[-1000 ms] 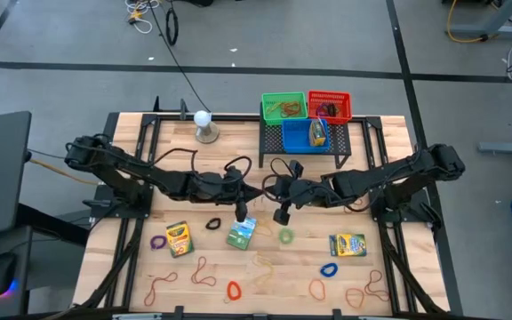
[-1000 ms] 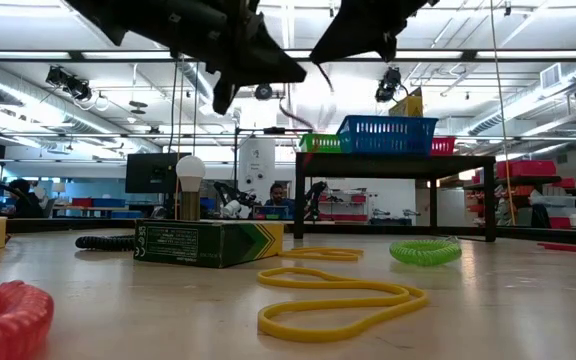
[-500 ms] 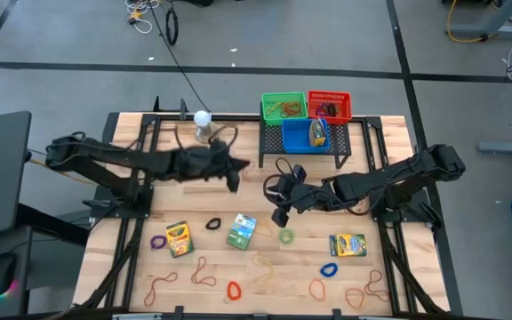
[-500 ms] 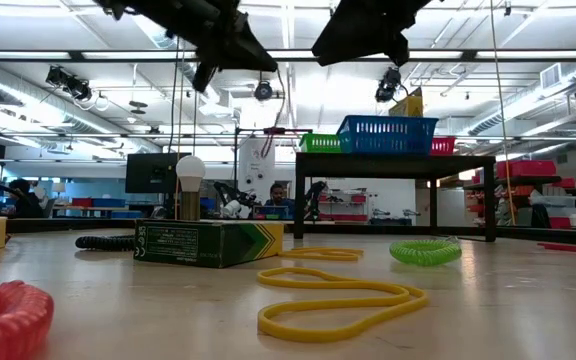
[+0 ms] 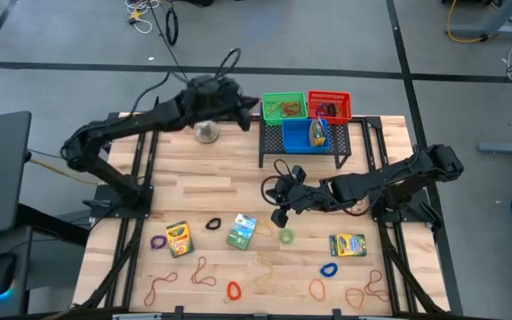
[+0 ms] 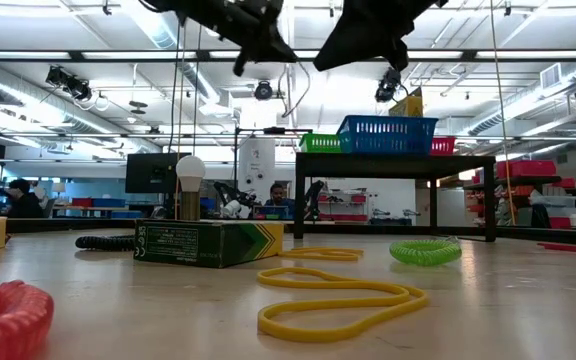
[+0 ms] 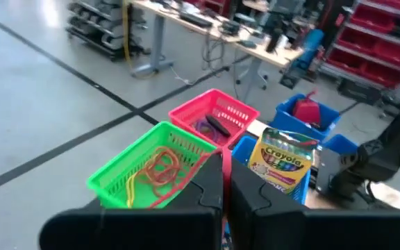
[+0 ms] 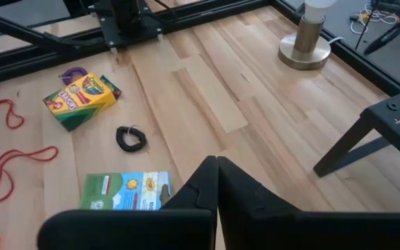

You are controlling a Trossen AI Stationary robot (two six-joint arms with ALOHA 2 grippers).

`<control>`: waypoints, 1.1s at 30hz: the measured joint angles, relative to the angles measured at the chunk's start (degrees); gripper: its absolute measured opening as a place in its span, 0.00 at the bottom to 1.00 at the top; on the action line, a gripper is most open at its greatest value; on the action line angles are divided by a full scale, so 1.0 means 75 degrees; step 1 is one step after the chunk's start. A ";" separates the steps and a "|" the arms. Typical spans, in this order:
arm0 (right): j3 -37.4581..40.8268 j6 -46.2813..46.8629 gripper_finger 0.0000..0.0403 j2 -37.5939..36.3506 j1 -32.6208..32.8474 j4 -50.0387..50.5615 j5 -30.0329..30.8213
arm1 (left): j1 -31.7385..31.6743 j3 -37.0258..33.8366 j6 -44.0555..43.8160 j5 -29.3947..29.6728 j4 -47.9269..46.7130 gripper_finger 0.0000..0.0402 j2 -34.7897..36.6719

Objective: Pick & Place Office Desk Supplies
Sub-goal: Put the red rubber band into the green bin

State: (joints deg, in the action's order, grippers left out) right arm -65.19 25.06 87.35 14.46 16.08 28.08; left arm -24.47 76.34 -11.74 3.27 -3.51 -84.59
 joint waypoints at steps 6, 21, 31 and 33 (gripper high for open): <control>0.0002 0.0060 0.01 -0.0167 0.0299 0.0495 0.0334 | -0.0475 0.1155 0.0076 -0.0984 -0.0008 0.01 -0.1287; 0.0000 0.0461 0.00 -0.1502 0.0446 0.2103 0.1639 | -0.0659 0.2750 0.0486 -0.0869 -0.0450 0.02 -0.3326; 0.0000 0.0339 0.00 -0.1655 0.0449 0.2063 0.1629 | -0.0827 0.2761 0.0111 -0.0377 -0.1082 0.16 -0.3523; 0.0000 0.0338 0.00 -0.1652 0.0449 0.2066 0.1620 | -0.0919 0.2908 -0.0117 -0.0649 -0.1507 0.21 -0.3505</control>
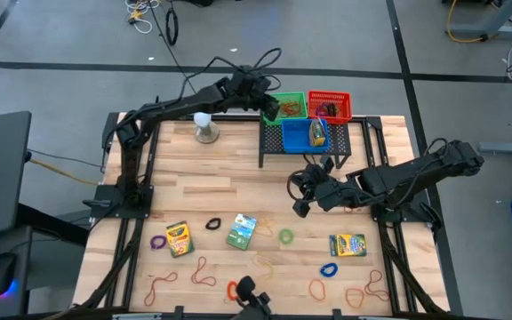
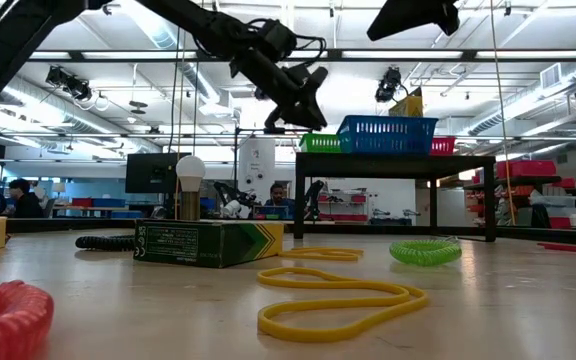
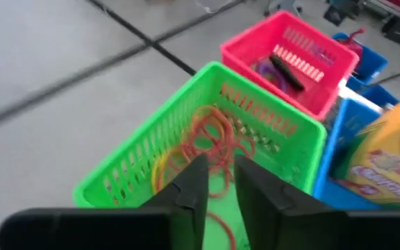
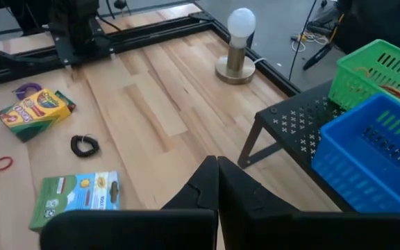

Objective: Pick & Place Office Desk Supplies
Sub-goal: Put the red rubber band into the green bin, then put the green spiral keychain into the red bin

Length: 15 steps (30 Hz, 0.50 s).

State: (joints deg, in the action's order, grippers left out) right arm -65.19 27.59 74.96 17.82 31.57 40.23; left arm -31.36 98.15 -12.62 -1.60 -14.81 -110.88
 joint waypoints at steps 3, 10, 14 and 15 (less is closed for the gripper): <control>0.0000 0.0000 0.00 0.0000 0.0000 -0.0003 -0.0001 | -0.0099 0.0363 -0.0097 -0.0213 -0.0513 0.28 0.0045; 0.0000 0.0029 0.00 0.0000 0.0000 -0.0003 -0.0010 | -0.0243 0.0994 0.0357 -0.0207 -0.1603 0.44 0.0077; 0.0000 0.0026 0.00 -0.0229 0.0000 0.0019 -0.0185 | -0.0228 0.1418 0.0844 -0.0207 -0.2734 0.40 0.0379; 0.0000 0.0023 0.00 -0.0321 0.0000 0.0074 -0.0228 | -0.0187 0.1425 0.0960 -0.0190 -0.2903 0.36 0.0521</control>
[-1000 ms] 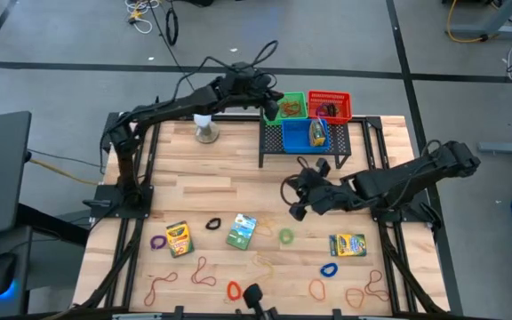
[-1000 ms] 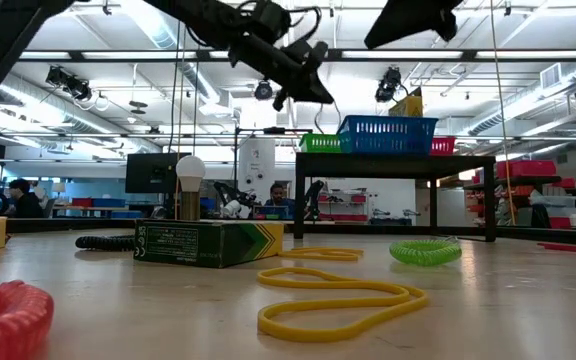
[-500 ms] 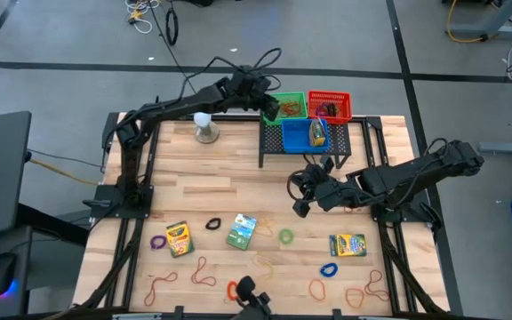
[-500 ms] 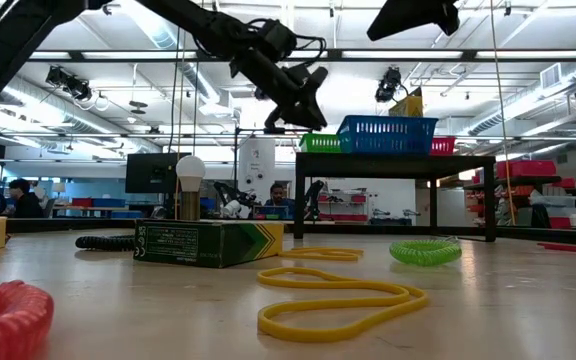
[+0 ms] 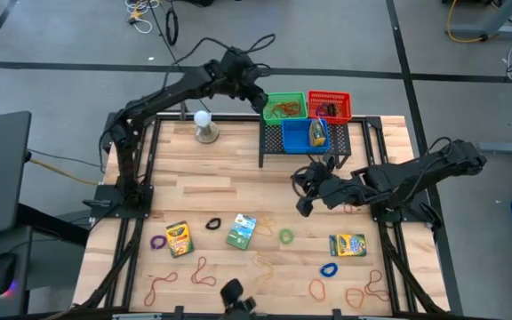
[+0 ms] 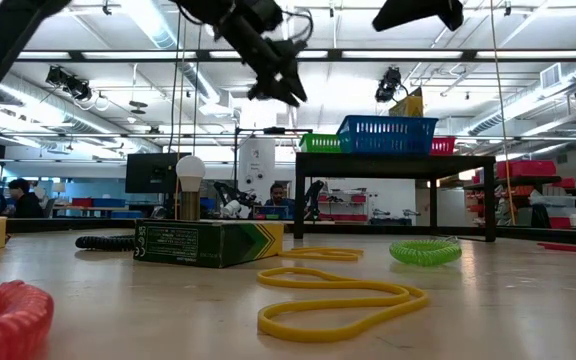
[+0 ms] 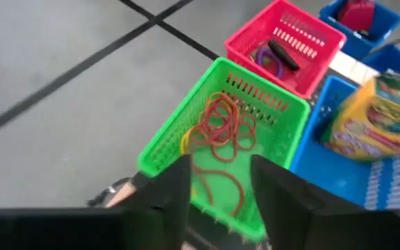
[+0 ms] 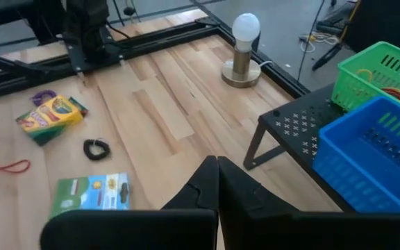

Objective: Pick & Place Office Desk Supplies
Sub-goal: Put the green spiral keychain into the red bin

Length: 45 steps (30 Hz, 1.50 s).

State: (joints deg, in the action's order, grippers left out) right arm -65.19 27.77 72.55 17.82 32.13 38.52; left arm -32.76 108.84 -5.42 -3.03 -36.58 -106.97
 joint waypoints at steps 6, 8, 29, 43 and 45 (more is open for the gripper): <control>0.0000 0.0009 0.00 -0.0561 0.0000 0.0615 -0.0076 | 0.0693 -0.1490 0.0403 -0.0020 0.1238 0.04 0.0989; 0.0000 -0.0001 0.00 -0.0632 0.0000 0.0680 -0.0082 | 0.0951 -0.2470 0.0173 -0.0026 0.2268 0.02 0.1437; 0.2083 0.0506 0.00 -0.0580 0.0003 -0.2852 -0.2057 | 0.4881 -0.9311 -0.2292 0.3202 0.5798 0.02 0.4913; 0.1586 0.1260 0.01 -0.0149 0.0448 -0.1471 -0.2196 | 0.5942 -1.1162 -0.3104 0.3937 0.7402 0.02 0.4933; 0.1228 0.1340 0.01 0.0181 0.0514 -0.0821 -0.2233 | 0.5998 -1.1366 -0.3147 0.3945 0.7693 0.02 0.4933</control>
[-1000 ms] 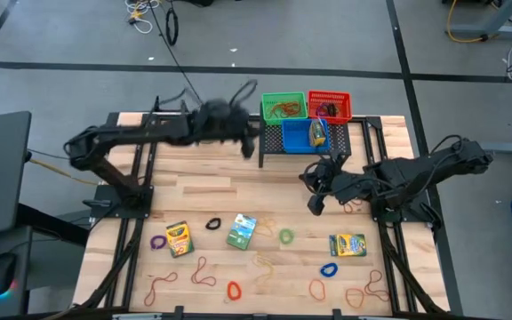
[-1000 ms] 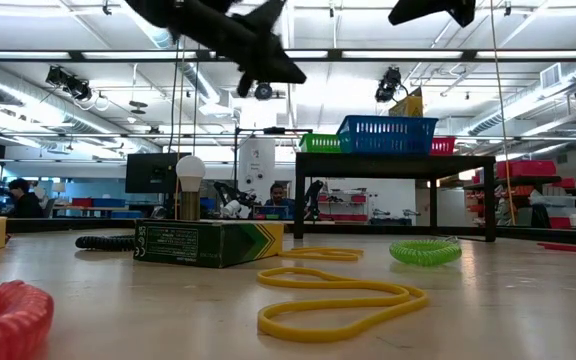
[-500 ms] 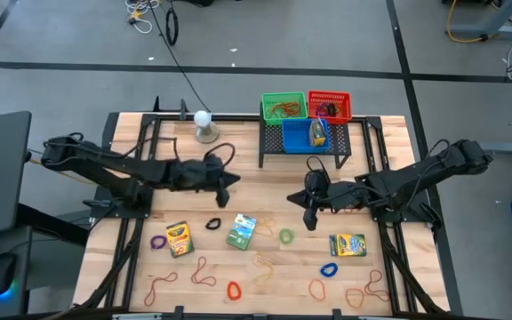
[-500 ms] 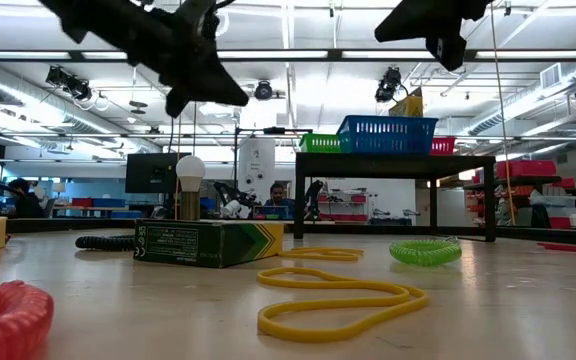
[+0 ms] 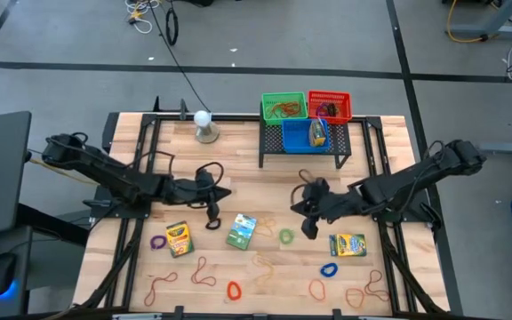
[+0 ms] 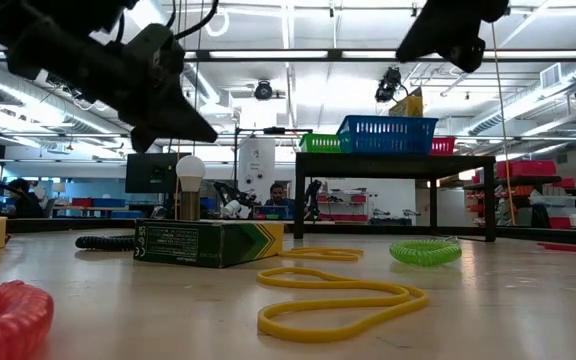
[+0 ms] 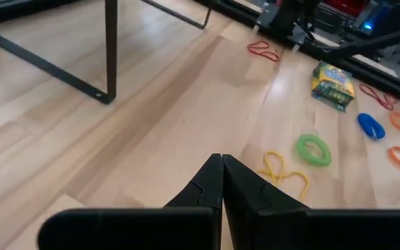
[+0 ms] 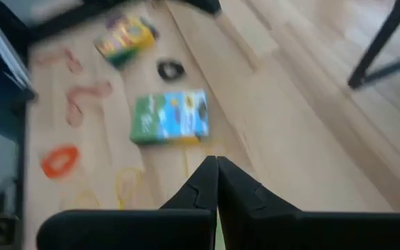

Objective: Pick & Place Office Desk Supplies
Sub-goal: Put the green spiral keychain into the red bin

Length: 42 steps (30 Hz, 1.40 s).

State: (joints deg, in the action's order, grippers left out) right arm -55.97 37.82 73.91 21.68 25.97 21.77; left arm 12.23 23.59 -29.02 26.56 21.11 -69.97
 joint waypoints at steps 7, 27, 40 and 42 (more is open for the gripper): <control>-0.0810 0.0174 0.02 0.1345 0.0106 0.0480 -0.0347 | 0.0026 -0.0578 -0.0005 -0.0126 0.0479 0.02 0.0000; -0.1786 0.0504 0.50 0.3584 0.0056 0.1479 -0.1311 | 0.0026 -0.1586 0.0588 -0.0497 0.2001 0.02 -0.0006; -0.1738 0.0151 0.40 0.3666 -0.0620 0.1822 -0.1822 | 0.0026 -0.1594 0.0782 -0.0495 0.2092 0.02 -0.0009; -0.1736 -0.0024 0.41 0.3666 -0.0758 0.1822 -0.1840 | 0.0026 -0.1591 0.0782 -0.0495 0.2107 0.02 -0.0012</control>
State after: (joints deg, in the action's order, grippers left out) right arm -68.99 37.63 101.41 15.99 39.64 7.97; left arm 12.42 11.66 -23.16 22.85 36.91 -70.06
